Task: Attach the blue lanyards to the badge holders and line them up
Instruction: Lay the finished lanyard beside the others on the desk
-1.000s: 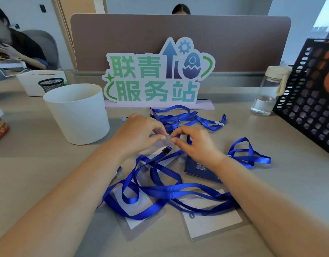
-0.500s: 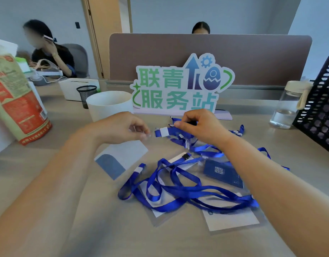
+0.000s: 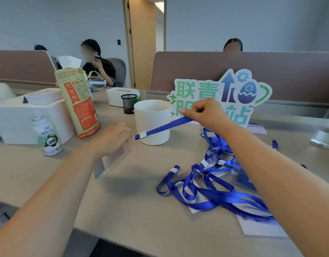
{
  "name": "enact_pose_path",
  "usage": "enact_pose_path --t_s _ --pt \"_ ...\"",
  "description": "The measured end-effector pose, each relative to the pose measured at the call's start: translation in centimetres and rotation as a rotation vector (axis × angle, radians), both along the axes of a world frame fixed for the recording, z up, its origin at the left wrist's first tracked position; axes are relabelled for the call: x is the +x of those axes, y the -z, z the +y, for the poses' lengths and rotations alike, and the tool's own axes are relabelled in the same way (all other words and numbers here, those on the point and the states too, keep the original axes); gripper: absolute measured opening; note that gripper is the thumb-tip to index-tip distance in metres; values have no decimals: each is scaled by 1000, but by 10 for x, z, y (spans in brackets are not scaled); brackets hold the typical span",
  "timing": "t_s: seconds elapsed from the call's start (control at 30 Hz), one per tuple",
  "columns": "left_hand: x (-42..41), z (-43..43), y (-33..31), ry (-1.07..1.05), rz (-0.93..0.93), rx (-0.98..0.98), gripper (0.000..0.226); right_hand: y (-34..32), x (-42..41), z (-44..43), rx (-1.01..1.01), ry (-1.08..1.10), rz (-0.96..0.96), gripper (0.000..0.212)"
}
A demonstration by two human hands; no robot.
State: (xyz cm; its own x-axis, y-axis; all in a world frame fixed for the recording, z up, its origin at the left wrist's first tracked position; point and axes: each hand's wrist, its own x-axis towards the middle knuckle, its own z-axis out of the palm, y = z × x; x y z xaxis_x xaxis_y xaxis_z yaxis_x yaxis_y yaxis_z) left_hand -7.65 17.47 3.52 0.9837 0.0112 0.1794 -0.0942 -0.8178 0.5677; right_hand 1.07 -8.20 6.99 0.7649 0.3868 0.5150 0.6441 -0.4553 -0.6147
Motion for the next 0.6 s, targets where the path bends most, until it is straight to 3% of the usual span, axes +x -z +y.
enact_pose_path --t_s 0.23,0.43,0.6 --pt "-33 60 25 -162 45 210 35 -28 -4 41 -28 -49 -23 50" --pt "-64 96 44 -255 127 316 30 -5 -6 94 -345 -166 100 47" --pt "-83 124 64 -361 233 360 20 19 -1 135 -485 -194 81 35"
